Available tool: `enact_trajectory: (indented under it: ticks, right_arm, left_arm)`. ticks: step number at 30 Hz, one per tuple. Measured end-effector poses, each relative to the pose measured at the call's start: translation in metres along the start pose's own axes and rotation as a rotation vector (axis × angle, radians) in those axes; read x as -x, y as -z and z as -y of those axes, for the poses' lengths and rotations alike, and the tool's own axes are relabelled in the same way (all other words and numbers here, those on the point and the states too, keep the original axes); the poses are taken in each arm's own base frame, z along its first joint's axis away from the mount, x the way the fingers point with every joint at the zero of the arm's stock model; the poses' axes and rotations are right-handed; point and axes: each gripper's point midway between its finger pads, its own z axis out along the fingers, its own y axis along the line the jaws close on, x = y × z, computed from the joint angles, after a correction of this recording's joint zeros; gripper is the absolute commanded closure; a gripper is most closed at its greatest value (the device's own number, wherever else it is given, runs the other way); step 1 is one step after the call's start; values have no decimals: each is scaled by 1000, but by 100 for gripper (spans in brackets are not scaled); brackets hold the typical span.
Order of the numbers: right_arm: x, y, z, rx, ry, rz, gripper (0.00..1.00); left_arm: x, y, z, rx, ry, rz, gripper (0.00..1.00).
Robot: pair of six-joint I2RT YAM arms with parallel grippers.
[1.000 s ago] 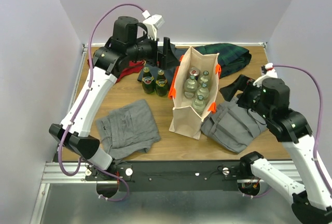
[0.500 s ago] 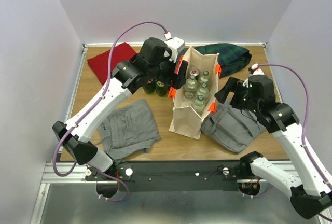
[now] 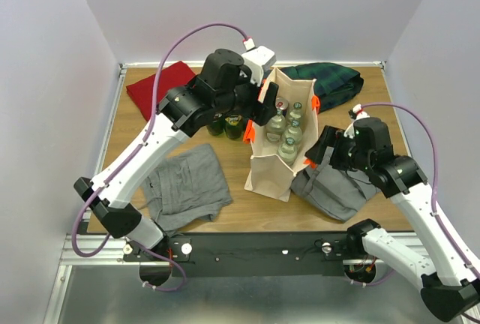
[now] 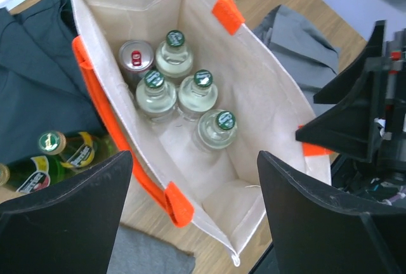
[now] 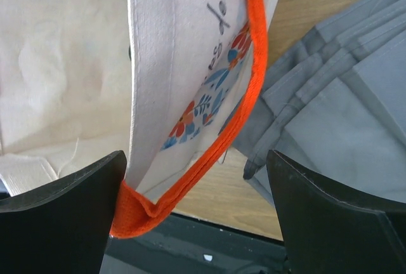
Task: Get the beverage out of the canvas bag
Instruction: Take out the drink from the canvas bag.
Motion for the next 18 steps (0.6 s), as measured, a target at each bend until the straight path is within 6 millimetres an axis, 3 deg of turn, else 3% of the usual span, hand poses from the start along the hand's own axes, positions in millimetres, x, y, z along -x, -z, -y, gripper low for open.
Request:
enact_trajectory:
  ticks: [11,18]
  right_arm:
    - [-37,1,0,67,32,-127,0]
    - [-43,6,-6,116,51,-147,0]
  left_arm:
    - [-5,-29,41,-99,-55,-44,11]
    - [-20,-44,55,-130,-60,-95,13]
